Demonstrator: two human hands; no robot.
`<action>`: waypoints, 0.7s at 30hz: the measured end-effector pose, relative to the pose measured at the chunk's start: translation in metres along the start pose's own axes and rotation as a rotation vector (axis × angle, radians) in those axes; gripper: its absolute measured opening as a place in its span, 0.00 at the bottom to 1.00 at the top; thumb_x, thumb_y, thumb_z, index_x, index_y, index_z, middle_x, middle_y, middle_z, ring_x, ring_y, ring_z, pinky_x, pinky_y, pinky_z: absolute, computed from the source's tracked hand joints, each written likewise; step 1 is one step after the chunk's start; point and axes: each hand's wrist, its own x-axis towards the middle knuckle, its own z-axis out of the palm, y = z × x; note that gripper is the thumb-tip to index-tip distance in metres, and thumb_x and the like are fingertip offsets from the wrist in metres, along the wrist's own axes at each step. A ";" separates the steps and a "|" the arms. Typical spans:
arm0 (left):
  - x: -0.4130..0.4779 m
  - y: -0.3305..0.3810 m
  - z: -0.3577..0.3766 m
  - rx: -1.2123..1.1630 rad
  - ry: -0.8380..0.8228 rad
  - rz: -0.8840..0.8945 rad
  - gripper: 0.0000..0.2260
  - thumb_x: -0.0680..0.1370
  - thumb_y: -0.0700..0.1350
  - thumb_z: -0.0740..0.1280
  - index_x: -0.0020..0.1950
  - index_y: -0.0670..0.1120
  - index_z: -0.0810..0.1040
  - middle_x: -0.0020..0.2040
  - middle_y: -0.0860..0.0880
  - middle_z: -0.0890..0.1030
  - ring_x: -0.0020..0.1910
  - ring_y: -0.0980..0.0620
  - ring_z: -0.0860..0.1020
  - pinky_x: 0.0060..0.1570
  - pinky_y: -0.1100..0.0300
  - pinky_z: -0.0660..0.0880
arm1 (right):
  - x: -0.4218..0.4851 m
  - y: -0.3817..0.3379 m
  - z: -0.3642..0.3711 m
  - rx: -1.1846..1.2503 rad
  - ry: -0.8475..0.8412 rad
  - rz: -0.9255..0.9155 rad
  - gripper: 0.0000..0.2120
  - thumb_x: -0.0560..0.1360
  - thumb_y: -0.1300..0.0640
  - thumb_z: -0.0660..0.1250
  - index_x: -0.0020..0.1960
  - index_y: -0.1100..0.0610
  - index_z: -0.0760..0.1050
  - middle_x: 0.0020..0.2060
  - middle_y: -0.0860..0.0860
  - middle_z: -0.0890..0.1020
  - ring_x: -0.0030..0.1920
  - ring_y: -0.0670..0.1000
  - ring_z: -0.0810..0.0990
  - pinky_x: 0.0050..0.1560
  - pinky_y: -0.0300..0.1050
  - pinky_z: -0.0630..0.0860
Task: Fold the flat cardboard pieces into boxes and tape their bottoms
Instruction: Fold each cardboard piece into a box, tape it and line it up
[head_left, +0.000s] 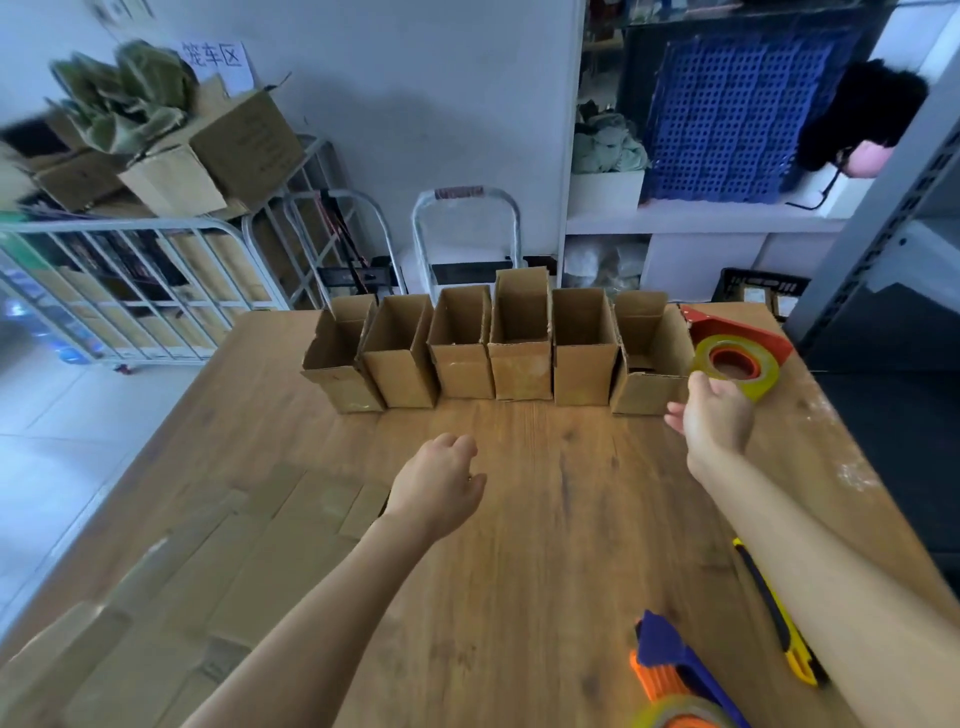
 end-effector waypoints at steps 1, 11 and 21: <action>-0.007 -0.004 -0.003 0.006 0.008 -0.004 0.14 0.79 0.51 0.63 0.64 0.47 0.73 0.57 0.51 0.75 0.52 0.52 0.75 0.48 0.58 0.77 | -0.015 0.002 0.001 -0.025 -0.026 -0.021 0.12 0.82 0.54 0.59 0.60 0.59 0.74 0.51 0.54 0.81 0.44 0.51 0.82 0.44 0.45 0.82; -0.099 -0.120 -0.025 0.079 -0.051 -0.143 0.14 0.79 0.49 0.59 0.62 0.45 0.72 0.59 0.48 0.74 0.59 0.47 0.73 0.54 0.55 0.73 | -0.163 0.038 0.045 -0.357 -0.540 -0.175 0.07 0.79 0.62 0.62 0.49 0.57 0.79 0.40 0.53 0.82 0.40 0.54 0.82 0.46 0.55 0.82; -0.163 -0.244 -0.023 -0.050 -0.070 -0.429 0.17 0.76 0.48 0.64 0.62 0.43 0.69 0.61 0.45 0.71 0.63 0.44 0.69 0.59 0.53 0.70 | -0.276 0.095 0.129 -0.699 -0.830 -0.239 0.15 0.78 0.59 0.62 0.63 0.59 0.76 0.51 0.52 0.81 0.47 0.50 0.80 0.50 0.43 0.77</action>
